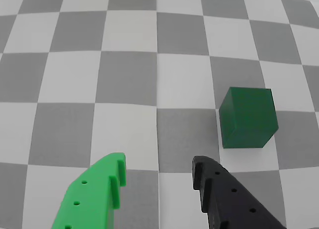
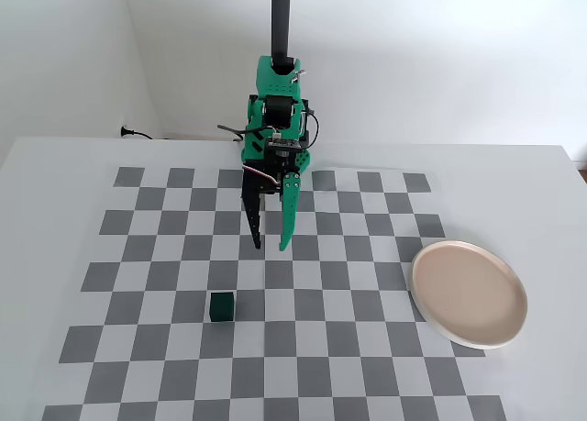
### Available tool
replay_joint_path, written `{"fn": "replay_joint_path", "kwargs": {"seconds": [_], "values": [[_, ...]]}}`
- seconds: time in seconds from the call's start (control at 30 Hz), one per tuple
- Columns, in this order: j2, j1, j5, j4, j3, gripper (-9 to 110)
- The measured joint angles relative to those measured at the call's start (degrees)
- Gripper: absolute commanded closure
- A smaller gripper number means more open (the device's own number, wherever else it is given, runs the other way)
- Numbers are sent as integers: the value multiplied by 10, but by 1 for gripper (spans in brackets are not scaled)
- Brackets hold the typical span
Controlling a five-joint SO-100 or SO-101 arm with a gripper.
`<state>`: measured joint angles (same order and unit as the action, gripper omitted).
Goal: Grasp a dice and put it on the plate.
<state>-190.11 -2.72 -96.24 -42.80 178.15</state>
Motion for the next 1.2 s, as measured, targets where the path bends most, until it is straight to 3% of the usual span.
{"fn": "replay_joint_path", "kwargs": {"seconds": [0.3, 0.7, 1.2], "values": [[105, -3, -10, 88, -9, 90], [475, -81, -5, 186, -234, 88], [712, -158, -42, 274, -344, 85]]}}
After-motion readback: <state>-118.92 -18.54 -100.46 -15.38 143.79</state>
